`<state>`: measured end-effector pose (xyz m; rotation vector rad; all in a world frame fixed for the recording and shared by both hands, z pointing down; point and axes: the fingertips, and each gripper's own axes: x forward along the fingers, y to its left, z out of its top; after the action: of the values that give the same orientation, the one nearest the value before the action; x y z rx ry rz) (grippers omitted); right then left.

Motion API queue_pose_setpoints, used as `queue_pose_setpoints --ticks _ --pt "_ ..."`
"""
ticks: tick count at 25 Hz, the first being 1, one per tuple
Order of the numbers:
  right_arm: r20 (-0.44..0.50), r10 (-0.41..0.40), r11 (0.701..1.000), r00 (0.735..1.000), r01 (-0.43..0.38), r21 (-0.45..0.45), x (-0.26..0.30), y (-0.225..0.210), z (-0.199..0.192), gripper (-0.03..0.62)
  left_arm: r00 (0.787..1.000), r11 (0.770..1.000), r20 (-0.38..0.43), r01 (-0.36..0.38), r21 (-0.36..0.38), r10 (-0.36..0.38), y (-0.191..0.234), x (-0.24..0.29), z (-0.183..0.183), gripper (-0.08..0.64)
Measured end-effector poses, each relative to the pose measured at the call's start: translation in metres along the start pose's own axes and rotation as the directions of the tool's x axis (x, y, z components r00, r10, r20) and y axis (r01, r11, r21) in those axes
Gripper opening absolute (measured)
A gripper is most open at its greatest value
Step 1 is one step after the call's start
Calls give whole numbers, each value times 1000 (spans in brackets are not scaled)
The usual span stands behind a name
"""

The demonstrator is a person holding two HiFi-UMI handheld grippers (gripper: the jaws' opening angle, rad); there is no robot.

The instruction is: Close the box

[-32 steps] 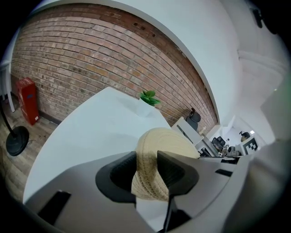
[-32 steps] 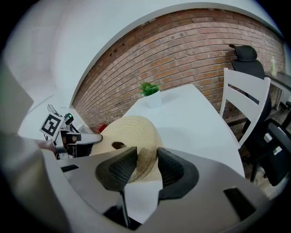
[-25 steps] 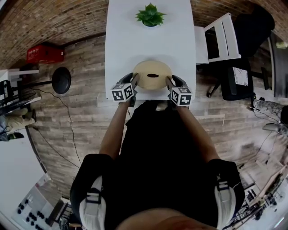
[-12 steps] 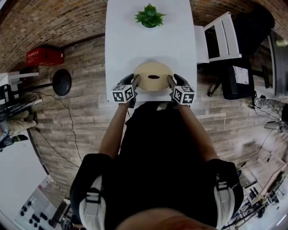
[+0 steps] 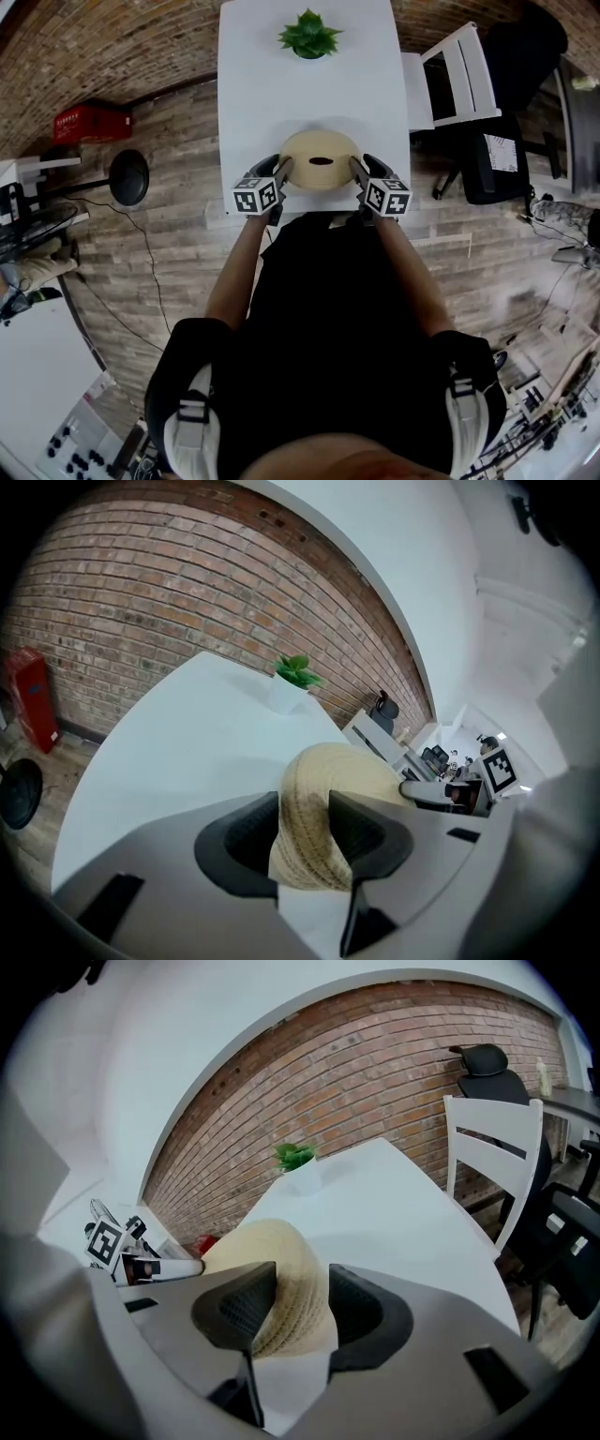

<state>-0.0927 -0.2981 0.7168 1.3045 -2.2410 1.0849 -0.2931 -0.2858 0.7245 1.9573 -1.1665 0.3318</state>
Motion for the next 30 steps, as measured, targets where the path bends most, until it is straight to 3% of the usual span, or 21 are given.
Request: queue_pose_setpoints --ticks 3,8,11,14,16,18,22,30 --pt "-5 4 999 1000 -4 -44 -2 1 2 172 1000 998 -15 -12 55 13 -3 -3 3 176" --pt "-21 -3 977 1000 -2 -212 -13 10 4 152 1000 981 -10 -27 191 29 -12 -13 11 176" --pt "-9 4 970 1000 -6 -243 -21 13 7 141 999 971 13 -43 237 42 -14 -20 16 176" --pt "5 34 955 999 -31 -296 -31 17 10 86 999 966 33 -26 259 18 -23 -25 19 136" --pt "-5 64 927 998 -61 -370 -38 25 7 19 999 965 48 -19 263 7 -27 -30 21 105" --pt "-21 91 905 996 -91 -415 -44 33 4 -2 998 965 61 -21 262 6 -29 -35 23 76" --pt "-25 133 908 991 -132 -397 -53 33 1 -2 998 959 66 -30 281 12 -36 -42 22 25" --pt "-8 204 914 979 -193 -356 -64 25 4 -2 994 968 107 -36 247 10 -57 -60 20 21"
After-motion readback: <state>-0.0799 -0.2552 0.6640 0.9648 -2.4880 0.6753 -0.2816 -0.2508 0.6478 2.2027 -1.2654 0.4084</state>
